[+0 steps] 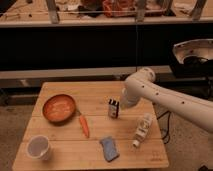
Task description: Knock the eraser over
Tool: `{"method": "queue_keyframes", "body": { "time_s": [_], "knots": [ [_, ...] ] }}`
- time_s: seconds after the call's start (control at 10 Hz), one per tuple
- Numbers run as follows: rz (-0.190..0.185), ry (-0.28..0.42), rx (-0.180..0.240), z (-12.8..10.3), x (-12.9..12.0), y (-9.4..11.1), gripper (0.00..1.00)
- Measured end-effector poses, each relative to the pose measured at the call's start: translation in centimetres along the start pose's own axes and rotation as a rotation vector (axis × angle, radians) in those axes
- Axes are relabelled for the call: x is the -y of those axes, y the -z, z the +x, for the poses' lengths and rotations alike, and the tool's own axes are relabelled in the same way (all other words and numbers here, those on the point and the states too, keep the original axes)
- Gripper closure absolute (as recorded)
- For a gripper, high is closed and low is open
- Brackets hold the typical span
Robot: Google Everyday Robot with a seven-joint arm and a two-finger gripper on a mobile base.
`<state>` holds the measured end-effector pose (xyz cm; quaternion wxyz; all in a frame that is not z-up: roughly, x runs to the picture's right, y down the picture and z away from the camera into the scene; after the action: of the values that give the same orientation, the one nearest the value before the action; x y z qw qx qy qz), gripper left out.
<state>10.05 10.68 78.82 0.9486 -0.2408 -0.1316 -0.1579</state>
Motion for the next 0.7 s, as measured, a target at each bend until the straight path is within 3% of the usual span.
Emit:
{"method": "queue_keyframes", "body": {
  "time_s": [0.7],
  "knots": [
    [-0.005,0.049,0.042,-0.43,0.68,-0.77,0.96]
  ]
}}
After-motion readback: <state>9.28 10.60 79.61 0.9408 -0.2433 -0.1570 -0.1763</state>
